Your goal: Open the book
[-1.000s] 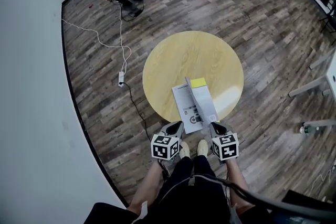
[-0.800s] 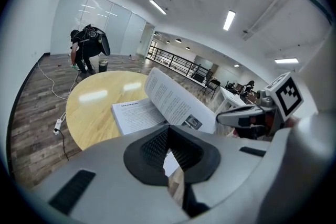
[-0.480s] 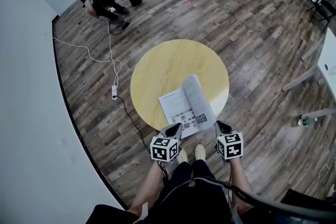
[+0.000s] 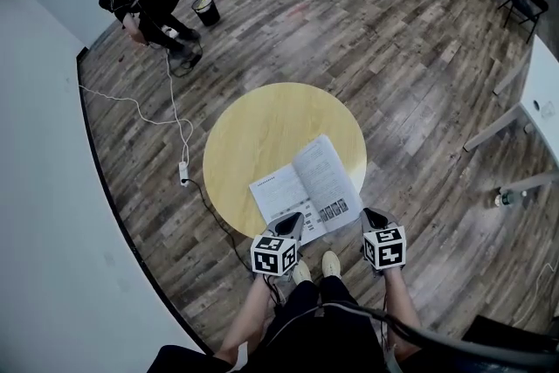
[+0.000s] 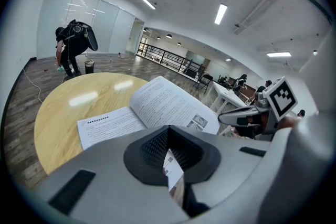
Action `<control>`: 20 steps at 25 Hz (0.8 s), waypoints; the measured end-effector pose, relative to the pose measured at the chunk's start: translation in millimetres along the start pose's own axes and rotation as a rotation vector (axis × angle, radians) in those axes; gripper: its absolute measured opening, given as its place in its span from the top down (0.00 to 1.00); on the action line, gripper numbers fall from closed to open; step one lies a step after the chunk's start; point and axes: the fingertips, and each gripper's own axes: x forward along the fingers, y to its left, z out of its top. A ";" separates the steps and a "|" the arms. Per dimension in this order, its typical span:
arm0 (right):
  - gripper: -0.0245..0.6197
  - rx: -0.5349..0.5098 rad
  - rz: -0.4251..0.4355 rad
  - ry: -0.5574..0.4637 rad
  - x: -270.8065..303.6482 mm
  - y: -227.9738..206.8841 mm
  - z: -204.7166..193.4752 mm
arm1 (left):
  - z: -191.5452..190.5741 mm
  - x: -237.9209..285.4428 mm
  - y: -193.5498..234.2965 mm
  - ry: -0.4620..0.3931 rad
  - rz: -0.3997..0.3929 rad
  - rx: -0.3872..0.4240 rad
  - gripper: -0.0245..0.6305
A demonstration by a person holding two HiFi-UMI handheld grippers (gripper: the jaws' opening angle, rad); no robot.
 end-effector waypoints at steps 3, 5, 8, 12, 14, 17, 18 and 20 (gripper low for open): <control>0.95 0.015 -0.010 0.015 6.2 -10.9 -3.1 | 1.0 9.3 2.9 0.012 -0.001 -0.004 0.96; 0.95 0.023 -0.012 0.024 10.4 -22.2 -5.5 | 1.6 19.4 2.1 0.022 0.001 -0.006 0.96; 0.95 0.037 -0.014 0.036 15.6 -36.0 -10.6 | 1.5 32.1 -0.8 0.035 -0.001 -0.007 0.96; 0.95 0.050 -0.015 0.054 23.2 -46.8 -14.8 | 1.3 43.6 -3.7 0.053 -0.005 -0.008 0.96; 0.95 0.053 -0.014 0.062 27.4 -51.4 -18.0 | -1.2 48.1 -4.5 0.062 -0.005 -0.009 0.96; 0.95 0.061 -0.011 0.073 34.1 -57.6 -24.5 | -8.2 52.4 -3.3 0.077 0.000 -0.012 0.96; 0.95 0.064 -0.009 0.077 36.8 -59.1 -26.9 | -10.8 53.3 -2.0 0.082 0.003 -0.013 0.96; 0.95 0.068 -0.002 0.084 41.9 -62.3 -32.1 | -16.7 55.4 -0.3 0.094 0.007 -0.017 0.96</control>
